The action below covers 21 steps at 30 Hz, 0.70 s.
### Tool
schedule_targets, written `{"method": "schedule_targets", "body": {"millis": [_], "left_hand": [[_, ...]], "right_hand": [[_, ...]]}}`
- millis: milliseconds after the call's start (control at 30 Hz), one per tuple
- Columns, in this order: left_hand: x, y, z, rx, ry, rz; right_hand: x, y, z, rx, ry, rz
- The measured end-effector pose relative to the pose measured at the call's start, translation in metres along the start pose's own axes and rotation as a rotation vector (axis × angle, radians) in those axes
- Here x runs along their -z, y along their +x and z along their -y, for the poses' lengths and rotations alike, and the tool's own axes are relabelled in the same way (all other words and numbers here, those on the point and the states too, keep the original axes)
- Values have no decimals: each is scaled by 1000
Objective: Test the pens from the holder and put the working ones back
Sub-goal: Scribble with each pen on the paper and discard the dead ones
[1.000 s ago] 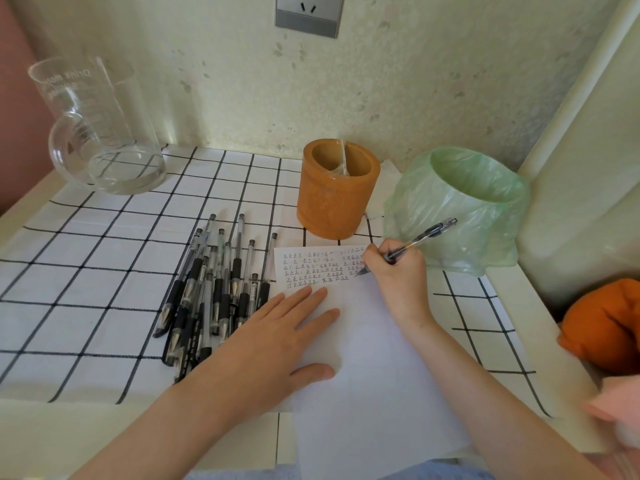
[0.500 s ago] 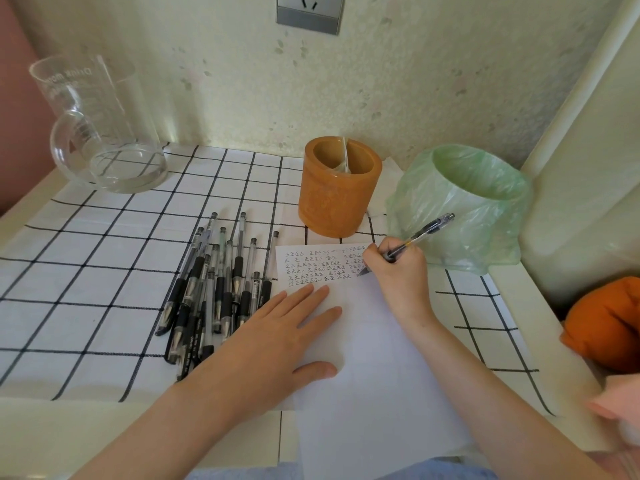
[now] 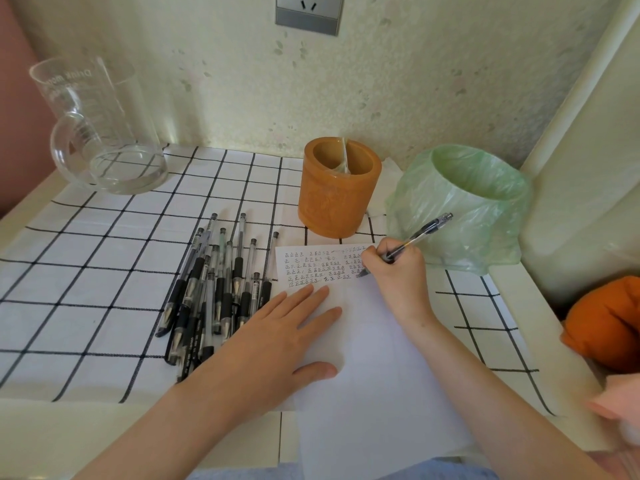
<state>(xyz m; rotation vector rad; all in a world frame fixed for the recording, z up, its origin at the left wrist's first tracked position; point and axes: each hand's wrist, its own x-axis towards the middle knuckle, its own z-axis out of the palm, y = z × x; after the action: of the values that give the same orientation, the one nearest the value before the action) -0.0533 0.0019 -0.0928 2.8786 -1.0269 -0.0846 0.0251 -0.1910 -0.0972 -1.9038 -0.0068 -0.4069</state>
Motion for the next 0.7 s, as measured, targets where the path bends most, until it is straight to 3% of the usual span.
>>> {"method": "schedule_targets", "body": {"millis": [700], "left_hand": [[-7, -1, 2, 52, 129, -54]], "right_hand": [[1, -1, 6, 6, -9, -3]]}}
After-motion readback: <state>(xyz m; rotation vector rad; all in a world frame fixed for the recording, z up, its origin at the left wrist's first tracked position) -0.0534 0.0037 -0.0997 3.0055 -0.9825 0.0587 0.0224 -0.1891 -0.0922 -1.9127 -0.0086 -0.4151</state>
